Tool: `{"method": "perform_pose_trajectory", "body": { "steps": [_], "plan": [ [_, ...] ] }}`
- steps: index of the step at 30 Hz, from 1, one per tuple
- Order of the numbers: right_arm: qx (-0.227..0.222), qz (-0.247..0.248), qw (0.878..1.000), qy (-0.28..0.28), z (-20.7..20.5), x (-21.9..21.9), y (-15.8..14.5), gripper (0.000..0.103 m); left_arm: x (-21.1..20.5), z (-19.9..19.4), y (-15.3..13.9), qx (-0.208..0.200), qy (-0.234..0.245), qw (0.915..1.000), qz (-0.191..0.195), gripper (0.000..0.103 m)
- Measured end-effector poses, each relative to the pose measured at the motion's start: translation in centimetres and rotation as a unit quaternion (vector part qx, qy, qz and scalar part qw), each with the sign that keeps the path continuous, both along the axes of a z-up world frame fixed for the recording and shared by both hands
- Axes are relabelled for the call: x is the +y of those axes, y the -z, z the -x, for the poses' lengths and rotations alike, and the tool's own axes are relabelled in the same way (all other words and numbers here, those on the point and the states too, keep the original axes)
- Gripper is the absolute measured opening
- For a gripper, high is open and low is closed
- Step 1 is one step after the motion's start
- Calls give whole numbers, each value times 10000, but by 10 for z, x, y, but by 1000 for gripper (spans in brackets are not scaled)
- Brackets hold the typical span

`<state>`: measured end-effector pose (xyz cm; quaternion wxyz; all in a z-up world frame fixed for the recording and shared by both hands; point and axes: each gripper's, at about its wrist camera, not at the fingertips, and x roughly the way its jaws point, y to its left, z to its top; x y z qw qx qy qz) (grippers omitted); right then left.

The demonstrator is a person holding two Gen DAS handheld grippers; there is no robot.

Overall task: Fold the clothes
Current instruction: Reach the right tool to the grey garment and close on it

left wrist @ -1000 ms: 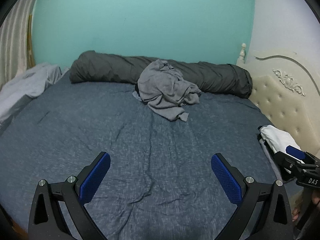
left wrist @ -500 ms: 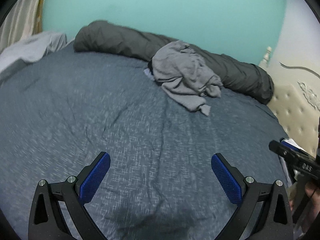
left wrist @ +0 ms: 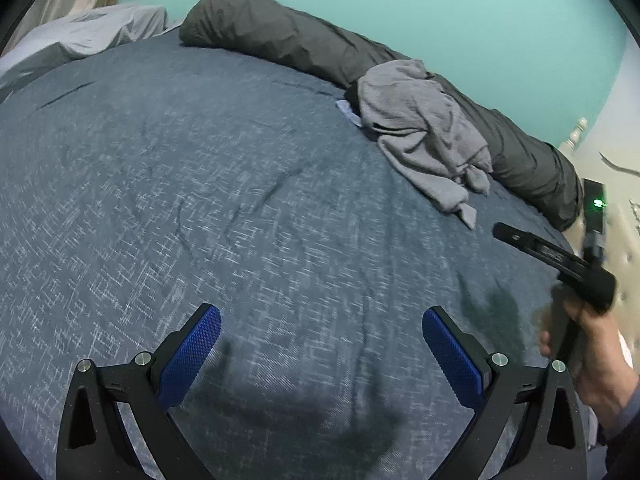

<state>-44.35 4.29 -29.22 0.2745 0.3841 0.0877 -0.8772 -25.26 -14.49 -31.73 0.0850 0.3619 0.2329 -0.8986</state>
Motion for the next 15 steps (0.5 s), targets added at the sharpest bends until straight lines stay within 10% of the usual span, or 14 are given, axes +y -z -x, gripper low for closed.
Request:
{"method": "perform_pose_trajectory", "body": {
  "steps": [15],
  "plan": [
    [380, 1, 9986, 369, 133, -52, 2, 85, -41, 9, 13, 124, -65, 9999, -59, 103]
  ]
}}
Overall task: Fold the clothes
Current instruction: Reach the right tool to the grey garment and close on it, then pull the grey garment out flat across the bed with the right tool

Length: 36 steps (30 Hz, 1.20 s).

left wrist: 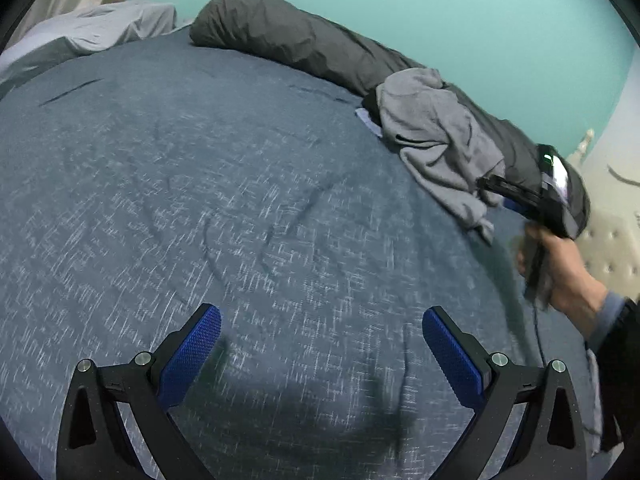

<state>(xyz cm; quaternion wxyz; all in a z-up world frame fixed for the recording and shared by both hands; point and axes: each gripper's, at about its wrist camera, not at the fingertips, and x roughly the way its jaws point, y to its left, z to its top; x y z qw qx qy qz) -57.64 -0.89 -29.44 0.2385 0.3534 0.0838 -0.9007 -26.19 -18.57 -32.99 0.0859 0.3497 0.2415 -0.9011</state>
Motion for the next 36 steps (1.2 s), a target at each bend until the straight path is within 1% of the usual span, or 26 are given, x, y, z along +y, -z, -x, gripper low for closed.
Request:
{"method": "perform_pose_trajectory", "body": {
  "steps": [1, 3, 4, 6, 7, 8, 10, 12, 14, 15, 17, 18, 21, 24, 27, 30, 34, 36],
  "plan": [
    [33, -30, 10000, -17, 8, -4, -2, 79, -2, 0, 1, -22, -25, 10000, 7, 103],
    [63, -132, 9999, -26, 23, -14, -1, 72, -5, 0, 5, -63, -53, 10000, 11, 103],
    [77, -184, 9998, -30, 30, -19, -1, 65, -7, 0, 6, -83, -57, 9999, 10, 103],
    [138, -303, 9994, -18, 43, -28, 1, 63, -10, 1, 11, -106, -58, 9999, -49, 103],
    [184, -371, 9991, -1, 49, -33, 2, 60, -10, 1, 12, -102, -51, 9999, -62, 103],
    [199, -399, 9990, -4, 53, -37, 3, 54, -11, 2, 14, -105, -58, 9999, -56, 103],
    [225, -510, 9984, 9, 62, -46, 7, 51, -12, 3, 18, -124, -62, 9999, -87, 103],
    [271, -666, 9974, 0, 72, -55, 13, 46, -14, 3, 21, -133, -66, 9998, -150, 103],
    [231, -911, 9956, 30, 80, -62, 18, 28, -15, 4, 23, -110, -72, 9998, -179, 103],
    [230, -911, 9956, 18, 82, -63, 16, 27, -15, 4, 24, -103, -62, 9998, -187, 103],
    [229, -910, 9956, -7, 84, -65, 13, 10, -14, 4, 25, -102, -33, 9998, -179, 103],
    [229, -909, 9956, -20, 85, -65, 12, 9, -13, 3, 25, -94, -21, 9998, -162, 103],
    [296, -601, 9976, -159, 74, -57, -3, 7, -11, 2, 24, -68, 13, 9999, -113, 103],
    [309, -335, 9979, -458, 53, -43, -21, 6, -8, -3, 16, 41, 48, 9999, -105, 103],
    [309, -195, 9963, -780, 22, -32, -36, 6, -4, -8, 4, 171, 72, 9998, -100, 103],
    [255, 68, 9942, -1044, -9, -20, -53, 6, 4, -12, -9, 296, 150, 9994, -72, 103],
    [102, 321, 9889, -1447, -59, -10, -71, 6, 10, -14, -24, 425, 204, 9989, -42, 103],
    [47, 474, 9866, -1558, -83, -2, -76, 6, 11, -16, -31, 482, 204, 9986, -42, 103]
  ]
}}
